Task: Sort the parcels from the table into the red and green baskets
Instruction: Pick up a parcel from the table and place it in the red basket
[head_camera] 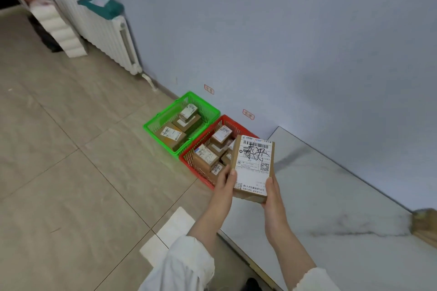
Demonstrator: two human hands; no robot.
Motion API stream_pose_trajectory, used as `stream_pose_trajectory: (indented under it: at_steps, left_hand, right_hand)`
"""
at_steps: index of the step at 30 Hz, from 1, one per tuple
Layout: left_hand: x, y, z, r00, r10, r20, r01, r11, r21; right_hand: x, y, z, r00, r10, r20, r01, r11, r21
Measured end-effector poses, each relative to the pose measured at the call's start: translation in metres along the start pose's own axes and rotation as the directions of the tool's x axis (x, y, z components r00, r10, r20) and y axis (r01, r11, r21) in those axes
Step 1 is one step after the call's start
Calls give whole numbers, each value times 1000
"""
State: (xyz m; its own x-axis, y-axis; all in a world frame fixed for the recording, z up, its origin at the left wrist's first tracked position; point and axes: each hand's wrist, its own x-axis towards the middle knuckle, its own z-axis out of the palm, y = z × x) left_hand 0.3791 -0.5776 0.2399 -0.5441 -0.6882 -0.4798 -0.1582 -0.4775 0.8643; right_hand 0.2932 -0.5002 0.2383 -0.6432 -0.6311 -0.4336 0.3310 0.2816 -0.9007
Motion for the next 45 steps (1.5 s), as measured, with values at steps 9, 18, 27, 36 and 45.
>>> stream_pose_trajectory:
  at_steps: [9, 18, 27, 36, 45]
  left_hand:
    - [85, 11, -86, 990, -115, 86, 107, 990, 90]
    - [263, -8, -103, 946, -260, 193, 195, 933, 301]
    - [379, -14, -101, 893, -377, 246, 239, 861, 449]
    - [454, -84, -104, 839, -447, 310, 188, 773, 606]
    - [533, -215, -125, 872, -419, 252, 140, 708, 692]
  right_hand:
    - [68, 23, 89, 994, 99, -49, -98, 995, 15]
    - [214, 69, 115, 936, 245, -254, -229, 969, 92]
    - [309, 80, 124, 866, 357, -349, -307, 932, 191]
    - [354, 129, 123, 774, 417, -476, -312, 906, 287]
    - [437, 294, 135, 652, 476, -590, -459, 867, 192]
